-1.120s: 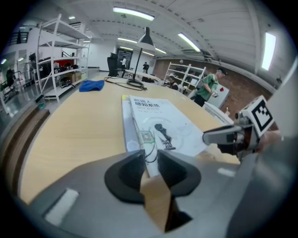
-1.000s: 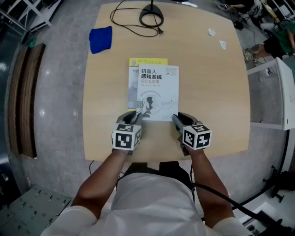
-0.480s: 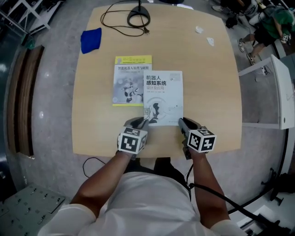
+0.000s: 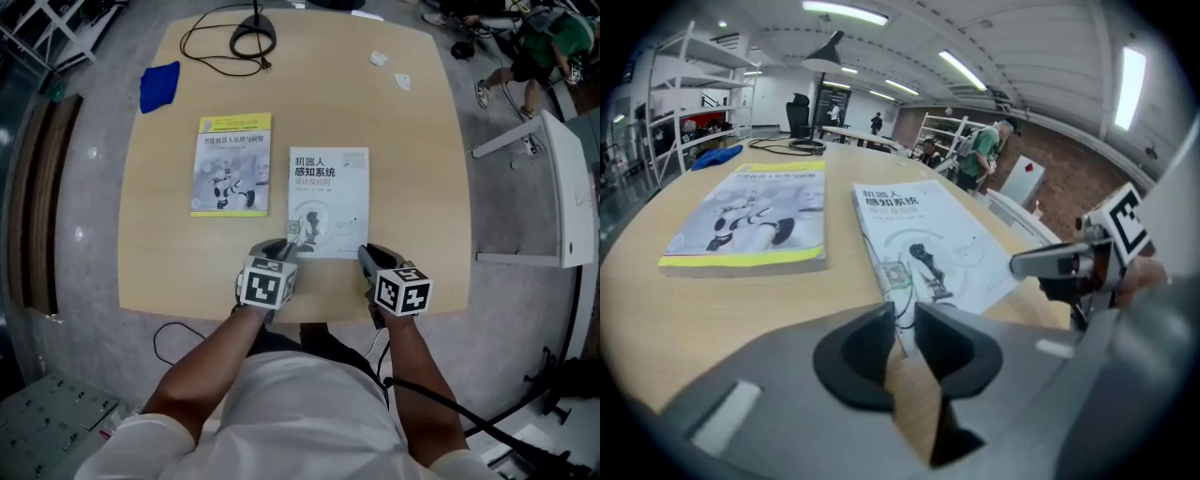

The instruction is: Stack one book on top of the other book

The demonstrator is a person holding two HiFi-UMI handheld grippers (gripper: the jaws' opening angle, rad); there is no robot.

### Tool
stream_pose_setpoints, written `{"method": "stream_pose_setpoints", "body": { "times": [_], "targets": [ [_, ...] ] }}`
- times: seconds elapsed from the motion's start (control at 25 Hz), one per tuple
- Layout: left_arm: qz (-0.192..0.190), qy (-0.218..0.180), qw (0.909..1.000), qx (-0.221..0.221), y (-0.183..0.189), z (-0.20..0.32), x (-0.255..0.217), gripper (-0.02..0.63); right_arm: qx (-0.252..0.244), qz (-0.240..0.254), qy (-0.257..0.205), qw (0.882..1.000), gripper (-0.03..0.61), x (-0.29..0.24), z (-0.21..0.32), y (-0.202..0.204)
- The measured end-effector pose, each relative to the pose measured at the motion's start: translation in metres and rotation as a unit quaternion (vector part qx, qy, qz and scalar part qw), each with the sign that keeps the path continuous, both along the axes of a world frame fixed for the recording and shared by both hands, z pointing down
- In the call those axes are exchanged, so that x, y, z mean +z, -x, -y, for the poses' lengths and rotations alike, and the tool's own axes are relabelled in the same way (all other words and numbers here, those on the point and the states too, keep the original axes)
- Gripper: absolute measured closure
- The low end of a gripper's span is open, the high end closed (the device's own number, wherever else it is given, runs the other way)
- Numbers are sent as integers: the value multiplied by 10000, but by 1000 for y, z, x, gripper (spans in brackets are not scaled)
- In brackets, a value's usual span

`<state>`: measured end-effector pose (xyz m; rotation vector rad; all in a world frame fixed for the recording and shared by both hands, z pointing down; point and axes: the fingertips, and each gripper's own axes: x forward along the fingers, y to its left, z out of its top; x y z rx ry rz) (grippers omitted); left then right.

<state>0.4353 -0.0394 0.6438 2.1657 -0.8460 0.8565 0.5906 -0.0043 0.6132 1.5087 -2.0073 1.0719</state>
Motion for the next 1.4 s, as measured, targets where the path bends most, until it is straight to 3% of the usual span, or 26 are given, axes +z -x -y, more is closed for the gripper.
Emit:
{"method": "stream_pose_setpoints", "body": {
  "times": [0.44,0.92,1.4],
  "targets": [
    [-128,-74,9998,116,-72,-7,-2,543,167,-89,-53,9998,528,-1,1,-73],
    [90,-94,9999,-111,-71,-1,1,543,-39,-329,197,9993,505,26,-3,-78],
    [227,-265,9994,68,-65,-1,3,537,-136,-555,226,9981,503,33,-2,-75]
  ]
}}
